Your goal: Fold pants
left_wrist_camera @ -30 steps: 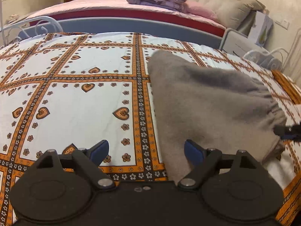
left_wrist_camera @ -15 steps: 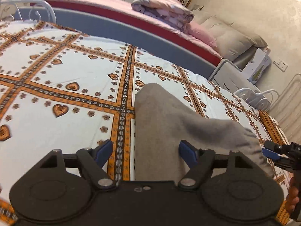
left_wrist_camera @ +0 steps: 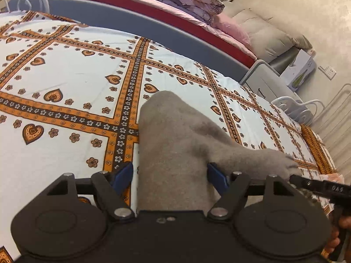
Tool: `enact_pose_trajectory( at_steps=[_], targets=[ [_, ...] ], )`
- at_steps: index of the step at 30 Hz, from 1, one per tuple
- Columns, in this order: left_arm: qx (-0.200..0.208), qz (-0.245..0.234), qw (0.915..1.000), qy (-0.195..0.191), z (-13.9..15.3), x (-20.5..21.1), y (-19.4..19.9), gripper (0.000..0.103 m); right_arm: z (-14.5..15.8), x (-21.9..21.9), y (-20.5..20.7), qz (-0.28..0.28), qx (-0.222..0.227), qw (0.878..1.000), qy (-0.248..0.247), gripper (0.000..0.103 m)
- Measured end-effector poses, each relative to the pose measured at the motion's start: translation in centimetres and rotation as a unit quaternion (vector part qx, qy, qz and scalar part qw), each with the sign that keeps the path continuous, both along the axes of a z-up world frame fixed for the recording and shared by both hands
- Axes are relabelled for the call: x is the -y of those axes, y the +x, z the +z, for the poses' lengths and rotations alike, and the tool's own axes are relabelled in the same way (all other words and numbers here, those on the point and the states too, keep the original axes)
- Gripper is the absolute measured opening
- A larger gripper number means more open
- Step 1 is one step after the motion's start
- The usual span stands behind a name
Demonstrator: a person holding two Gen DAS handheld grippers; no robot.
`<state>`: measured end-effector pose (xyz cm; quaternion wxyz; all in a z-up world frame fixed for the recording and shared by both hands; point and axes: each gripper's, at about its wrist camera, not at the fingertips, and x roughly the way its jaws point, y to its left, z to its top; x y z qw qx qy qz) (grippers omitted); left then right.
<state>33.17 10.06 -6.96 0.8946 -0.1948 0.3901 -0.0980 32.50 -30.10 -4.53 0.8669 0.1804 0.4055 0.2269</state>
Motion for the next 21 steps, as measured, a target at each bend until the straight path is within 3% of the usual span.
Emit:
enact_pose_trajectory(
  at_steps=[2,5,8,10,15,18,19,20,21],
  targets=[
    [0.006,0.000,1.0000,-0.008,0.4,0.0,0.0,0.065,0.6,0.2,-0.2,-0.013,0.010,1.000,-0.002,0.013],
    [-0.003,-0.006,0.9999,0.011,0.1,0.3,0.0,0.067,2.2,0.7,-1.1,-0.018,0.035,0.999,0.002,0.011],
    [-0.004,-0.021,0.9992,0.034,-0.2,0.7,0.0,0.068,0.4,0.1,-0.7,-0.014,0.005,0.999,-0.032,0.011],
    [-0.005,-0.019,0.9993,0.032,0.0,0.6,-0.1,0.066,-0.4,0.7,-0.3,-0.026,-0.009,1.000,-0.008,0.011],
    [0.005,-0.017,0.9994,0.031,1.4,0.1,-1.8,0.060,1.0,1.8,-1.4,-0.043,-0.006,0.998,0.038,0.020],
    [0.001,-0.021,0.9990,0.040,1.9,-0.6,-3.6,0.062,2.4,2.5,-2.9,-0.035,-0.002,0.999,0.028,0.022],
    [-0.003,-0.024,0.9990,0.037,1.9,-0.9,-4.2,0.065,2.6,2.9,-3.6,-0.039,-0.003,0.999,0.028,0.025],
    [-0.008,-0.027,0.9991,0.033,1.9,-1.3,-4.8,0.068,2.6,3.4,-4.2,-0.044,-0.009,0.998,0.035,0.044],
    [-0.012,-0.029,0.9990,0.034,1.9,-1.5,-5.2,0.068,2.5,4.1,-4.7,-0.050,-0.021,0.997,0.046,0.070]
  ],
)
